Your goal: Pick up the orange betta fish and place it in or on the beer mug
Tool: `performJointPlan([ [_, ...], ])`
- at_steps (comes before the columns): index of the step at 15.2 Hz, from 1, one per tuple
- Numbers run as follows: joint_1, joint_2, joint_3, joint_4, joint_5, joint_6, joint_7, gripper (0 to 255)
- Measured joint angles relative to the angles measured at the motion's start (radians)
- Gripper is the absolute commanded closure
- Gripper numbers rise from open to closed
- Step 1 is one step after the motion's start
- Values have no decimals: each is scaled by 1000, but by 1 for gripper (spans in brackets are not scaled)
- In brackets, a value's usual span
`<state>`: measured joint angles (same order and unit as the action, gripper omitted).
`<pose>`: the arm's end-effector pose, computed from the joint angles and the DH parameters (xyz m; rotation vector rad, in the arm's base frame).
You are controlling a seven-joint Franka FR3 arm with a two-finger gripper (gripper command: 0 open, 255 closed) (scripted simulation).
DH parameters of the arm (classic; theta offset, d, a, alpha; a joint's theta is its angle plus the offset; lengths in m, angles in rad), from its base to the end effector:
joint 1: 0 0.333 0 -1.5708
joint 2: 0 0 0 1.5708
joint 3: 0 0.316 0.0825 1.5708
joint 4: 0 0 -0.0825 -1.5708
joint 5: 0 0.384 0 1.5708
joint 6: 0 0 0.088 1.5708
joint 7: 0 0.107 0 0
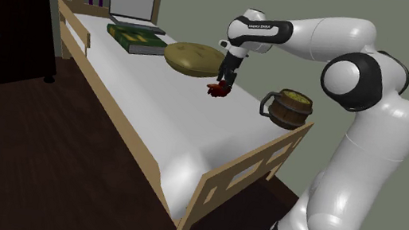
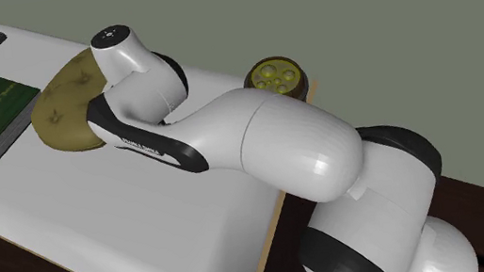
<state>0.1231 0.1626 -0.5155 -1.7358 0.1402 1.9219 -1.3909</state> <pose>0.5737 -0.2091 0.4932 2.7822 1.4497 0.1099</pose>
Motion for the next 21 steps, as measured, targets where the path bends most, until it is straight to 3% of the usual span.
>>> performJointPlan([
  [6,1,-1,0,-9,0,9,0,0],
  [7,1,-1,0,-9,0,9,0,255],
  [17,1,-1,0,-9,0,9,0,255],
  [21,1,-6,-1,29,-5,-33,5,255],
])
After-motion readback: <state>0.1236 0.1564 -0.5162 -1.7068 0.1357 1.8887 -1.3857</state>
